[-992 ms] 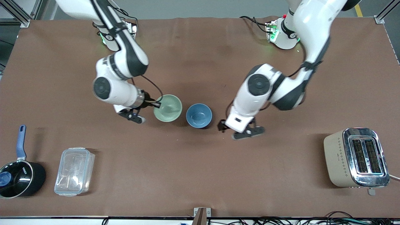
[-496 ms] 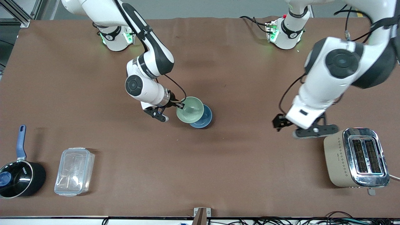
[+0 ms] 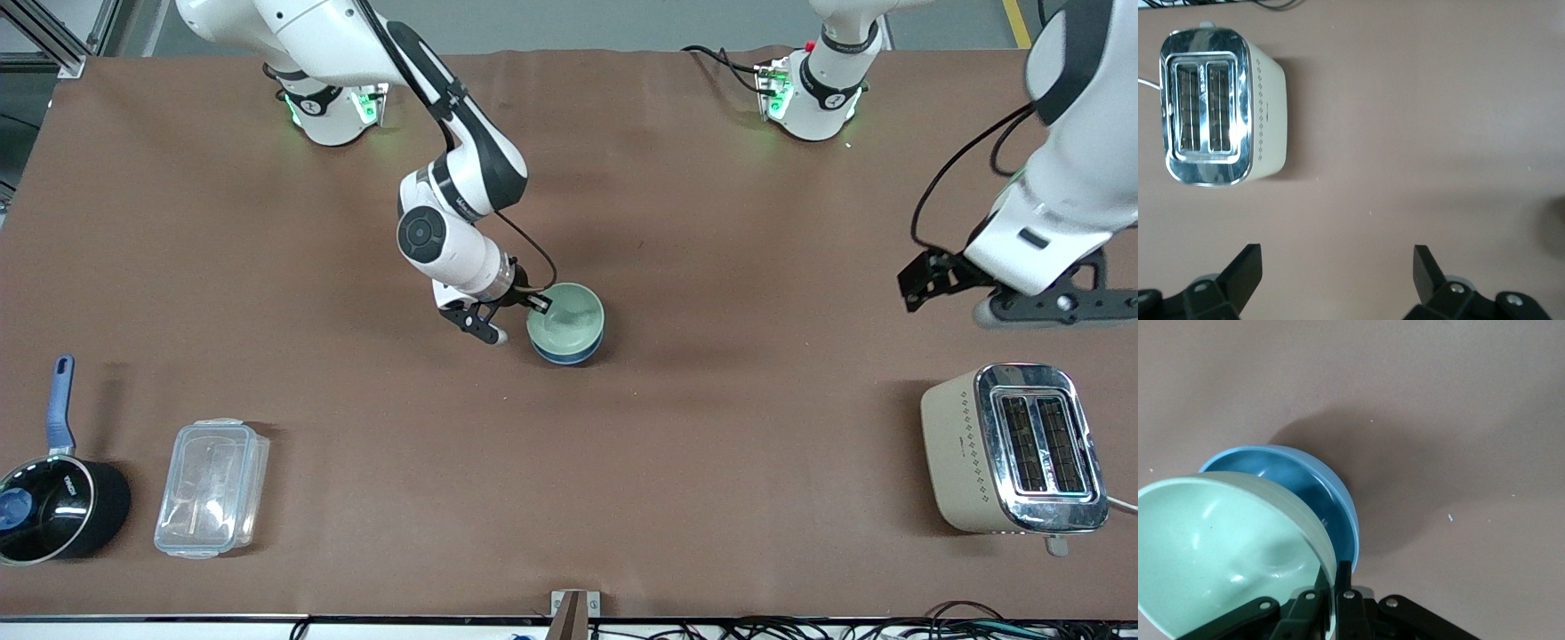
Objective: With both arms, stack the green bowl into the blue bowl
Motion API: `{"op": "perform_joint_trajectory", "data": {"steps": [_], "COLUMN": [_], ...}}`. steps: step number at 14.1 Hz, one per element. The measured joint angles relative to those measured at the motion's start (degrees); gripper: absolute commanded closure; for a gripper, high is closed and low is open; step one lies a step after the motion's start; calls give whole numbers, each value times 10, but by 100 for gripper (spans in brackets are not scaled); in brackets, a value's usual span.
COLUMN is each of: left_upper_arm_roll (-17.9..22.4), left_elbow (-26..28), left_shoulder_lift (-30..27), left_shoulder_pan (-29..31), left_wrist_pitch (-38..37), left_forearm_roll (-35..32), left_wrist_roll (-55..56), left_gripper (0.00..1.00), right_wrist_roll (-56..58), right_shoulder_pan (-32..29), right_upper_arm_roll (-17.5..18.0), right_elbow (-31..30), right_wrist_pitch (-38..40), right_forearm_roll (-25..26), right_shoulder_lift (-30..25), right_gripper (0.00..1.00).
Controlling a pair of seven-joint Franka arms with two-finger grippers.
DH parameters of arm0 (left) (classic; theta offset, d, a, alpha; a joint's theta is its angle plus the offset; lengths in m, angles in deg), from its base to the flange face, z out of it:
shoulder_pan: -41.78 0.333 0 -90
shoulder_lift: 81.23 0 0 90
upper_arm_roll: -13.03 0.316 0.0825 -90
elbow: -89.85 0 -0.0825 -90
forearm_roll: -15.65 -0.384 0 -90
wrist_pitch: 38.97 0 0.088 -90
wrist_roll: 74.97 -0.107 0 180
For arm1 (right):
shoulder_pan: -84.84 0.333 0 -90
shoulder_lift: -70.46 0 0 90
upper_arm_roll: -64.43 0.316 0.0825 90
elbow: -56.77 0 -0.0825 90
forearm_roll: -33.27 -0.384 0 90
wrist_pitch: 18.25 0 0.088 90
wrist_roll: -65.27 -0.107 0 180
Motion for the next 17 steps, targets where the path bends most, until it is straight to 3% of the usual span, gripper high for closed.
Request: {"op": "perform_joint_trajectory", "data": {"steps": [2, 4, 5, 6, 8, 10, 13, 15, 17], "left_upper_arm_roll": [19, 82, 130, 152, 197, 217, 218, 218, 218], "left_elbow": [3, 13, 19, 23, 37, 48, 54, 56, 57], "left_shoulder_lift": [-25, -46, -59, -65, -78, -87, -88, -88, -87], "left_shoulder_pan": [0, -53, -97, -116, -153, -166, -167, -169, -171], "left_wrist_pitch": [-19, -37, -53, -59, -64, -64, -57, -52, -49], "left_forearm_roll": [26, 36, 46, 52, 63, 73, 76, 76, 76], "left_wrist_roll": [-16, -28, -42, -46, -48, -50, -50, -50, -50], "left_gripper": [0, 0, 0, 0, 0, 0, 0, 0, 0], "right_wrist_roll": [0, 0, 0, 0, 0, -1, -21, -24, -24], "right_shoulder_pan": [1, 3, 5, 5, 6, 6, 5, -2, -21], "right_upper_arm_roll": [-1, 0, 0, 0, -1, -1, -8, -31, -59], "right_elbow": [1, 1, 2, 2, 2, 2, 19, 48, 90], "right_wrist_pitch": [-1, -1, -1, -1, 1, 4, 34, 118, 227], "right_forearm_roll": [0, 0, 0, 0, 0, 0, 0, 9, 64], "right_shoulder_lift": [6, 10, 11, 11, 13, 13, 7, -19, -59], "right_gripper": [98, 98, 90, 81, 30, 1, 0, 0, 0]}}
